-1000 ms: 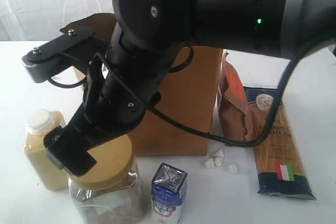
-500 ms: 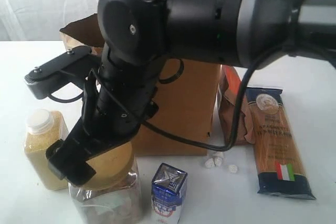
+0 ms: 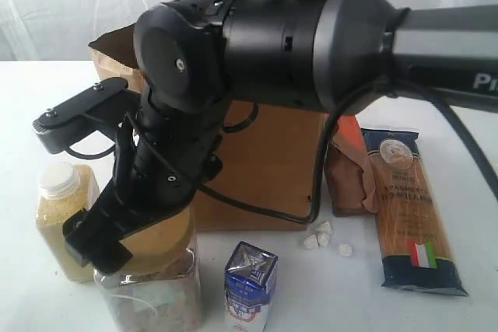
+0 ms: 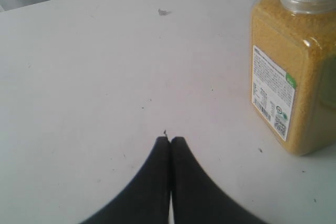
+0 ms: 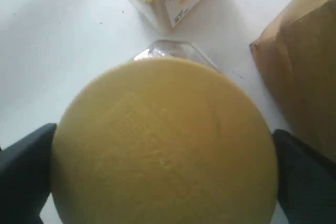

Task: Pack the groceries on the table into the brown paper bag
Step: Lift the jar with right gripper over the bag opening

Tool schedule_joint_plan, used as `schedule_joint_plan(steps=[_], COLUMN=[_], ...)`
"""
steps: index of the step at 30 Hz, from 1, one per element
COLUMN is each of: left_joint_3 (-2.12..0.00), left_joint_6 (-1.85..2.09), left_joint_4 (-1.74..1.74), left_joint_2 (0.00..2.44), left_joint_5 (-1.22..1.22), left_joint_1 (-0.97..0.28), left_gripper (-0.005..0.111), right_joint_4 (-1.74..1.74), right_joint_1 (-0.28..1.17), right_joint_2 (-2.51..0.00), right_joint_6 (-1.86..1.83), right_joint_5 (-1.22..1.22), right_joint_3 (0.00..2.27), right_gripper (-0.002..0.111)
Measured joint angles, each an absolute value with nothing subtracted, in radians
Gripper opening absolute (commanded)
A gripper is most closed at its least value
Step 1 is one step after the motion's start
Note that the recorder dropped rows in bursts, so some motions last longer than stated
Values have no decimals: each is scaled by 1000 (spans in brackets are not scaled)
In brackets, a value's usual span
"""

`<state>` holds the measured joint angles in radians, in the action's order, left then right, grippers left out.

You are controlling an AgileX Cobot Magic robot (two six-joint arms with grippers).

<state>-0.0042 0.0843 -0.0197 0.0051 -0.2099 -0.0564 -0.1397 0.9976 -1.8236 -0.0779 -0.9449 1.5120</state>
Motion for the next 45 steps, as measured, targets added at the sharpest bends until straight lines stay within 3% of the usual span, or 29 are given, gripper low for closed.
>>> schedule_joint_plan(steps=[2,3,5,12,19,29,45], left_joint_3=[-4,-4,-4,-4,-4,-4,-4], left_joint_6=[84,84,84,84,84,84,84], left_joint_4=[-20,-20,-20,-20,-20,-20,-20], left_joint_2=[5,5,5,5,5,5,5], left_joint_5=[-210,-210,-210,-210,-210,-210,-210], left_joint_1=[-56,-56,-56,-56,-56,-56,-56], left_gripper=[0,0,0,0,0,0,0], right_joint_4=[-140,-140,-140,-151,-155,24,95], right_joint_1=[998,998,998,1011,1056,1056,952], right_joint_2=[-1824,-1824,-1824,-1790,-1720,-1720,-1751], right_joint_6=[-80,-78,-57,-26,-25,-23,-36], right_joint_5=[-938,-940,-950,-1079,-1221,-1244,-1238], right_joint_3=[1513,1513,1513,1565,1884,2239,2341], right_gripper=[47,16,1,0,0,0,0])
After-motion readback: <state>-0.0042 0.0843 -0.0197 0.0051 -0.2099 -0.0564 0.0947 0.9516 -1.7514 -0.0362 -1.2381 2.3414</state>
